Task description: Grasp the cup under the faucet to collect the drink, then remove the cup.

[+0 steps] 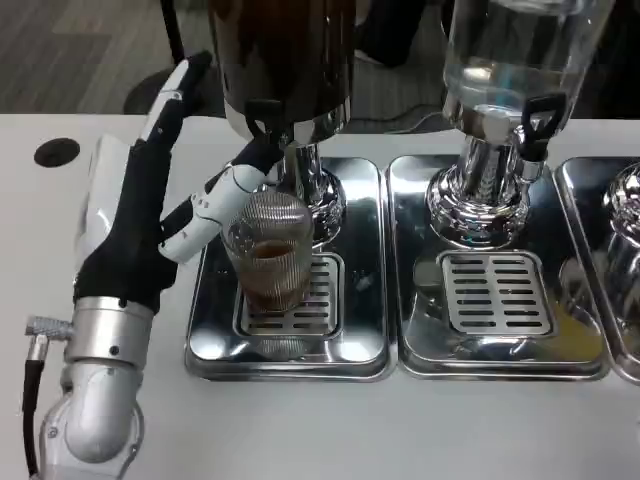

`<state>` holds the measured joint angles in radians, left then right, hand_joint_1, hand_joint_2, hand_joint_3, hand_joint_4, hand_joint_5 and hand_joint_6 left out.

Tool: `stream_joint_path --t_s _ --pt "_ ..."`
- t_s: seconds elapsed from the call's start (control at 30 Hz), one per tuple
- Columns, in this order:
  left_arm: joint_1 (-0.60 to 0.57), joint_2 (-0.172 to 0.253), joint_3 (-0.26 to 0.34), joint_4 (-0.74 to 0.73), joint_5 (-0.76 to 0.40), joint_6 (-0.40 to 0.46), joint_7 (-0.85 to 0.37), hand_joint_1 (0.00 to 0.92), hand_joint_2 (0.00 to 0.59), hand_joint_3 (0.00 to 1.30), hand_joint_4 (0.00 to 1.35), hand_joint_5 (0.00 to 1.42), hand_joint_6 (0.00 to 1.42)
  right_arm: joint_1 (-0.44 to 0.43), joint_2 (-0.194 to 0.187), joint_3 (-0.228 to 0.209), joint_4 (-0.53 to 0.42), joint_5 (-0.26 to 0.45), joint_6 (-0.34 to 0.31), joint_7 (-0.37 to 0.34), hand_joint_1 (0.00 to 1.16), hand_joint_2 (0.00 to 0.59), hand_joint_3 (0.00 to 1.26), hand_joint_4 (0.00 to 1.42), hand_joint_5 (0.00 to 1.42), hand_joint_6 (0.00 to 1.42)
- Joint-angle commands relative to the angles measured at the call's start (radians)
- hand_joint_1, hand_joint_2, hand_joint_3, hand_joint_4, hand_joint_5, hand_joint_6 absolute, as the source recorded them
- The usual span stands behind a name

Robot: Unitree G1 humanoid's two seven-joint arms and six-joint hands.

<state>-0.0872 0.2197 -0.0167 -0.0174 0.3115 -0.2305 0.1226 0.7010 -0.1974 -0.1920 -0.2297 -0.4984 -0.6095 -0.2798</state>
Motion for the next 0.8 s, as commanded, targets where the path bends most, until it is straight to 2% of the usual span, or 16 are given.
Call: stream_joint_path --t_s 0.03,0.3,0.5,0.63,0.8 --pt "0.027 0.01 0.02 -0.022 -0.026 -0.017 -0.018 0.116 0.066 0.05 0.0 0.11 0.07 -0.001 0.003 -0.002 0.004 0.001 -0.01 -0.004 0.45 0.565 0.21 0.1 0.09 0.0" --pt "0.071 0.043 0.07 -0.078 -0.065 -0.006 -0.061 0.088 0.048 0.0 0.0 0.06 0.02 -0.004 0.004 0.0 0.007 -0.003 -0.008 -0.004 0.45 0.566 0.21 0.1 0.1 0.0" --pt "0.123 0.102 0.128 -0.12 -0.092 0.004 -0.118 0.057 0.041 0.0 0.0 0.03 0.0 -0.012 0.002 0.003 0.013 -0.003 -0.007 -0.003 0.45 0.57 0.21 0.11 0.1 0.0" --pt "0.154 0.134 0.156 -0.123 -0.093 -0.009 -0.136 0.001 0.041 0.0 0.0 0.01 0.0 -0.015 0.003 0.007 0.014 -0.005 -0.006 -0.003 0.45 0.571 0.21 0.11 0.1 0.0" --pt "0.203 0.191 0.177 -0.115 -0.044 -0.049 -0.141 0.0 0.036 0.0 0.0 0.0 0.0 -0.014 0.005 0.009 0.013 -0.006 -0.006 -0.004 0.45 0.571 0.21 0.11 0.1 0.0"
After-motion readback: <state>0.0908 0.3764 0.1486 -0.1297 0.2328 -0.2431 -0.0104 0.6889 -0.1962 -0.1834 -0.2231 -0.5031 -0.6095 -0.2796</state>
